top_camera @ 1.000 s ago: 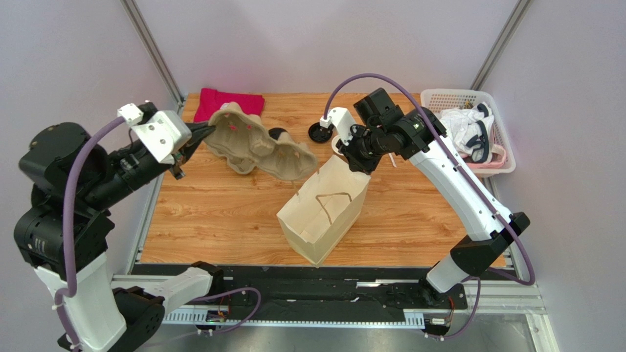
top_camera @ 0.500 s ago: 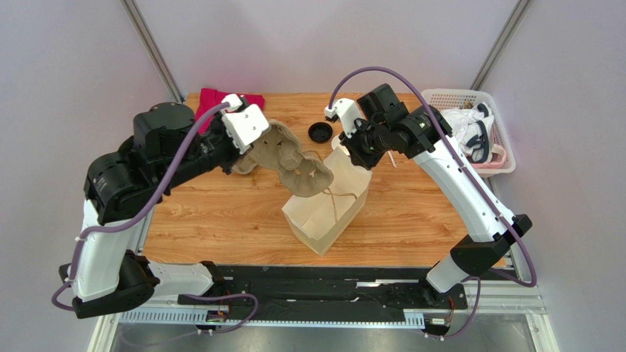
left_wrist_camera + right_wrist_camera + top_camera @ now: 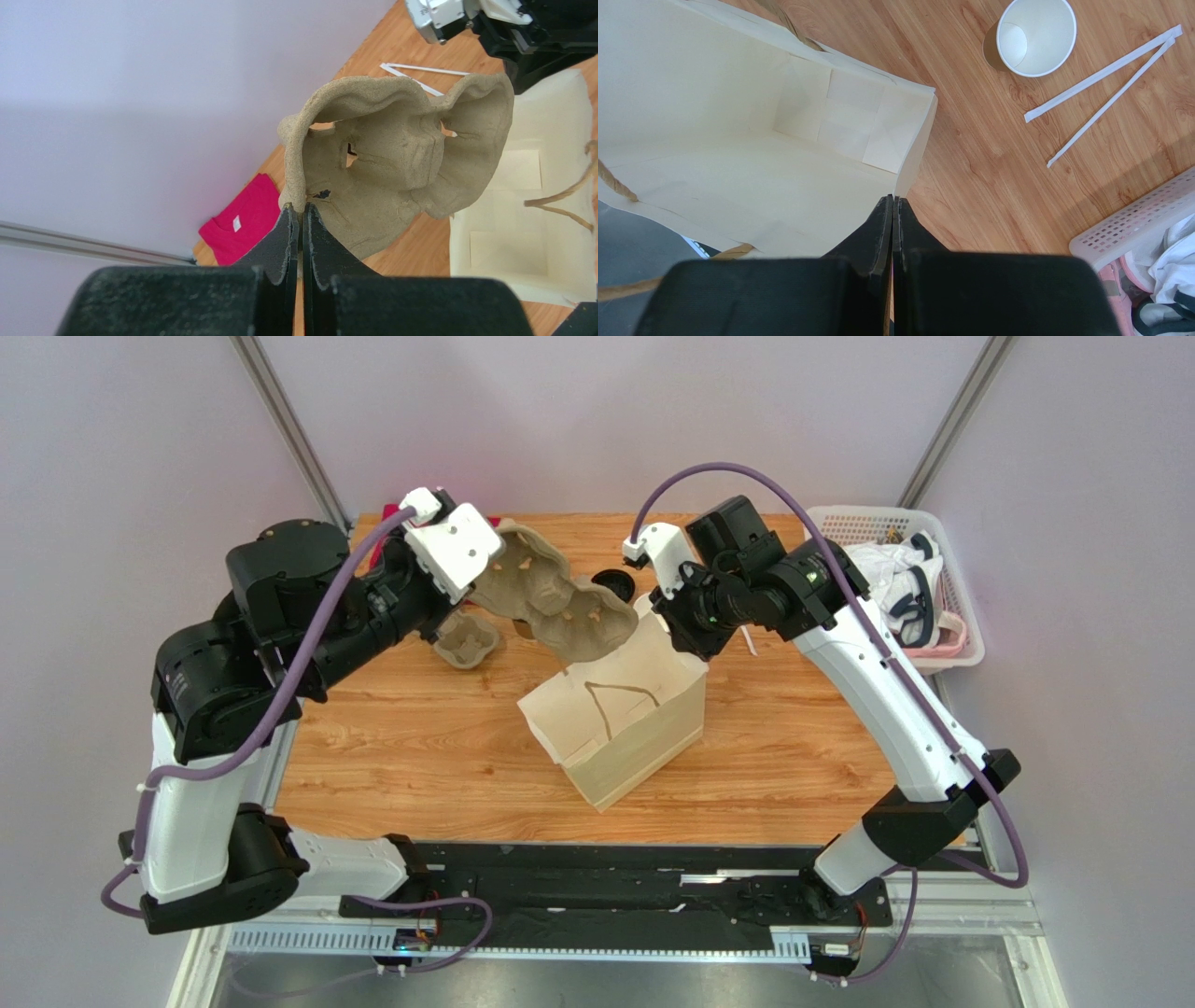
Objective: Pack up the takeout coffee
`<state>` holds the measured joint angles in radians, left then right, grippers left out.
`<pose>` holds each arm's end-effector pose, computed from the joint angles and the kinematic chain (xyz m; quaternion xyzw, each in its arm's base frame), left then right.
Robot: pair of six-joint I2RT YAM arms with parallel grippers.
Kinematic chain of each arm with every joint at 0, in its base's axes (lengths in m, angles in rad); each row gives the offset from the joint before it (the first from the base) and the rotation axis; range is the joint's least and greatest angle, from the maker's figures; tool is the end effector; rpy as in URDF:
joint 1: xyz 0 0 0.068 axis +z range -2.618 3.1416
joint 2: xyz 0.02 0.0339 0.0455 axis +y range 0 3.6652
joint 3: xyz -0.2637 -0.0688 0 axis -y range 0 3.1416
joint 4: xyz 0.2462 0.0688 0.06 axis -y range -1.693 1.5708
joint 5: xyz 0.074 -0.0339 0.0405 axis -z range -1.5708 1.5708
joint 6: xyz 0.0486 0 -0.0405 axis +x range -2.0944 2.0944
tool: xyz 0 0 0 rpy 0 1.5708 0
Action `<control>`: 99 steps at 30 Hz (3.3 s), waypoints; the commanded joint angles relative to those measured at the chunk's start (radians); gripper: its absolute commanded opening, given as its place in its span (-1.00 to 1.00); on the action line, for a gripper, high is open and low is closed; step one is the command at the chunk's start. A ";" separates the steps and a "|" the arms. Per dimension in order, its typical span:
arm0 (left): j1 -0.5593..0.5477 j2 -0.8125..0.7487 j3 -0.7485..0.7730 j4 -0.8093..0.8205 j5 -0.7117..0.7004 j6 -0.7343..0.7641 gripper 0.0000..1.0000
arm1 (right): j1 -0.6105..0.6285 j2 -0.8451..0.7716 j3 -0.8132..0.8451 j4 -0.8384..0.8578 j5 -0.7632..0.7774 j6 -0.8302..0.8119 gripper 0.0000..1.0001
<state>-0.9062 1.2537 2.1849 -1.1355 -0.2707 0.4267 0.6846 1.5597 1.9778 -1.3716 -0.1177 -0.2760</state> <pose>0.1058 -0.1139 0.5729 0.4081 0.6567 -0.0469 0.6325 0.2199 0.1868 0.4323 -0.4553 0.8352 0.1164 0.2856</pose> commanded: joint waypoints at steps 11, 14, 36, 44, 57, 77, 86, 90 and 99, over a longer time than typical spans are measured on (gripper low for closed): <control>-0.345 -0.042 -0.277 0.143 -0.229 0.274 -1.00 | 0.004 -0.009 0.049 -0.130 -0.102 -0.024 -1.00; -0.396 -0.049 -0.312 0.141 -0.196 0.360 -1.00 | 0.018 -0.009 0.055 -0.150 -0.143 -0.112 -1.00; -0.508 -0.031 -0.473 0.017 -0.048 0.414 -1.00 | 0.099 0.129 0.176 -0.219 -0.220 -0.322 -1.00; -0.507 -0.048 -0.574 0.042 0.008 0.333 -1.00 | 0.122 0.116 0.217 -0.221 -0.269 -0.321 -1.00; -0.431 -0.079 -0.680 0.137 0.074 0.254 -1.00 | 0.197 0.031 0.121 -0.178 -0.272 -0.362 -1.00; -0.433 -0.131 -0.611 0.026 -0.022 0.276 -1.00 | 0.210 -0.029 0.027 -0.129 -0.172 -0.298 -1.00; -0.434 -0.109 -0.617 0.069 -0.033 0.307 -1.00 | 0.208 -0.010 0.059 -0.130 -0.203 -0.285 -1.00; -0.447 -0.096 -0.686 0.134 -0.033 0.334 -1.00 | 0.208 -0.012 0.059 -0.132 -0.230 -0.288 -1.00; -0.450 -0.025 -0.743 0.180 -0.022 0.343 -1.00 | 0.210 -0.023 0.049 -0.135 -0.258 -0.299 -1.00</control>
<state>-1.3506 1.2011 1.4464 -1.0019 -0.2951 0.7609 0.8879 1.5639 2.0037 -1.3697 -0.3382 -0.5800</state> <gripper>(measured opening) 0.013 0.005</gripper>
